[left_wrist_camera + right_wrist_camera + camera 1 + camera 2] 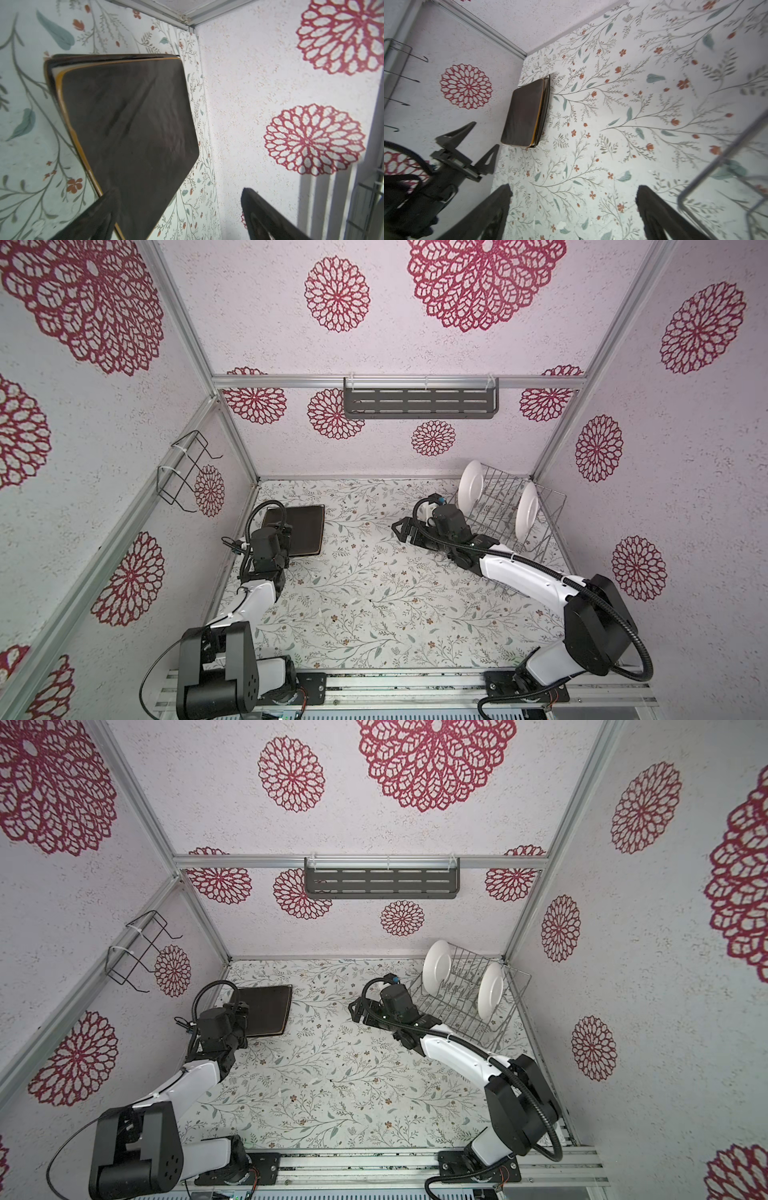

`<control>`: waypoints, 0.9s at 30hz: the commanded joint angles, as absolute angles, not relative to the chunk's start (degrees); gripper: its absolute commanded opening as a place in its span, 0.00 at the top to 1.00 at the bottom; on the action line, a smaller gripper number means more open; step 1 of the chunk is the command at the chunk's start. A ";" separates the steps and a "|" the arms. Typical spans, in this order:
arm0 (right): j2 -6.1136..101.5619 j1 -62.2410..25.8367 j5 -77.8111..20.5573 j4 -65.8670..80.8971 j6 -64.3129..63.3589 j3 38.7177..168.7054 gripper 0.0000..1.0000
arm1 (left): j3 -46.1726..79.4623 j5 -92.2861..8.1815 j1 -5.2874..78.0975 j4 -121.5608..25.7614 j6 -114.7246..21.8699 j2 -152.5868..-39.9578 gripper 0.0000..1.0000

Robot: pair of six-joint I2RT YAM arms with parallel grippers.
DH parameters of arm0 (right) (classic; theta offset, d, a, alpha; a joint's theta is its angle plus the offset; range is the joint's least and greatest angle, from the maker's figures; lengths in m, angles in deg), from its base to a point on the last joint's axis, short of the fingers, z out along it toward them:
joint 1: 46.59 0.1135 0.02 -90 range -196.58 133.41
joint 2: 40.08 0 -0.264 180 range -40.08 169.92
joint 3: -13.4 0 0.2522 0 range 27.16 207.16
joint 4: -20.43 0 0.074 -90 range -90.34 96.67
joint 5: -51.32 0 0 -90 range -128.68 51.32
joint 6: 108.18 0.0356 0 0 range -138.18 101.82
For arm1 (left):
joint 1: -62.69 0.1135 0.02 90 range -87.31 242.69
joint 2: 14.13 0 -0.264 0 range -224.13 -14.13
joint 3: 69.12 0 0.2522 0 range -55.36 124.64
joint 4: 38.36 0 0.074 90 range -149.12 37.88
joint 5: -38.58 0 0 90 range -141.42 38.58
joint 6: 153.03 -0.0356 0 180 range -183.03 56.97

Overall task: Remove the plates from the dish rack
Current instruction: 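Open the left gripper over the stack while the right reaches into the rack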

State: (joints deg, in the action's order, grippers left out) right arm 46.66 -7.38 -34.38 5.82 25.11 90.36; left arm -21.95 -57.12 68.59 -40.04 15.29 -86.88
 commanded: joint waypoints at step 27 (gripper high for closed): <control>55.20 -18.44 -90.63 -38.75 13.08 114.75 0.01 | -12.37 -40.76 59.53 -39.00 1.12 -95.24 0.02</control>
